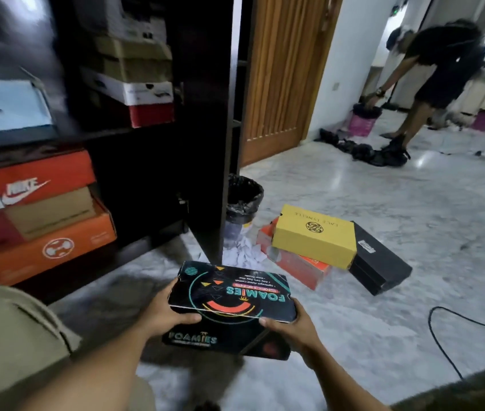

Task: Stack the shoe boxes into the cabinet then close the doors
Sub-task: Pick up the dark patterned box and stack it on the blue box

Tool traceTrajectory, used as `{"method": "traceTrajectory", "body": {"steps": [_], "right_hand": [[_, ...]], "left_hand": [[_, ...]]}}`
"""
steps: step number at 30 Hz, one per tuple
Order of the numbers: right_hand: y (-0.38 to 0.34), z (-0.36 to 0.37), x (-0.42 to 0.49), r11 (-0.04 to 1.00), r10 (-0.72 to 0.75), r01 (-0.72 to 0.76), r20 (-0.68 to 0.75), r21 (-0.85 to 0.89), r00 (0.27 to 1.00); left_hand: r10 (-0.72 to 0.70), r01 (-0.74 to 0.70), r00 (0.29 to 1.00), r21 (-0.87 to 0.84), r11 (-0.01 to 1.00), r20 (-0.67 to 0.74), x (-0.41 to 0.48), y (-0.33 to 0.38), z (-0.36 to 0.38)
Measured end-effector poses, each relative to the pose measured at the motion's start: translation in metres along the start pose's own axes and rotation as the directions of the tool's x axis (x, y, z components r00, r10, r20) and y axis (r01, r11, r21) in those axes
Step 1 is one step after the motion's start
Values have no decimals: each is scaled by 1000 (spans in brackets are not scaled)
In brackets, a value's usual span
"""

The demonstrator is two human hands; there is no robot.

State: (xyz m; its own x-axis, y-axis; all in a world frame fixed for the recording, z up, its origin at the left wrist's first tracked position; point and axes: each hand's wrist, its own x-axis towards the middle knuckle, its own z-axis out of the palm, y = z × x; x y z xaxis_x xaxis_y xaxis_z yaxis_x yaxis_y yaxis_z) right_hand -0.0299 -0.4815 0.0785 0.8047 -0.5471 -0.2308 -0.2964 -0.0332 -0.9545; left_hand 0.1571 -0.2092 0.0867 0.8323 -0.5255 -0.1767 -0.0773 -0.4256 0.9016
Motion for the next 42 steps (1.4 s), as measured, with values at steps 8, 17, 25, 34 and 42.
{"method": "traceTrajectory", "body": {"steps": [8,17,25,34,42], "right_hand": [[-97,89,35,973,-230,224,254,52,939],[-247,181,78,875,-484,438,327,207,812],[-385,238,96,724,-678,624,133,295,723],[-481,346,163,598,-799,730,168,330,578],[-494,435,221,582,-811,755,150,300,566]], "left_hand": [[-82,92,948,19,996,-307,-52,36,-120],[117,-47,753,124,991,-647,-83,128,-239],[264,-188,465,197,962,-845,-71,211,-308],[217,-57,89,213,975,-972,-23,232,-395],[206,48,-64,203,978,-976,47,205,-455]]}}
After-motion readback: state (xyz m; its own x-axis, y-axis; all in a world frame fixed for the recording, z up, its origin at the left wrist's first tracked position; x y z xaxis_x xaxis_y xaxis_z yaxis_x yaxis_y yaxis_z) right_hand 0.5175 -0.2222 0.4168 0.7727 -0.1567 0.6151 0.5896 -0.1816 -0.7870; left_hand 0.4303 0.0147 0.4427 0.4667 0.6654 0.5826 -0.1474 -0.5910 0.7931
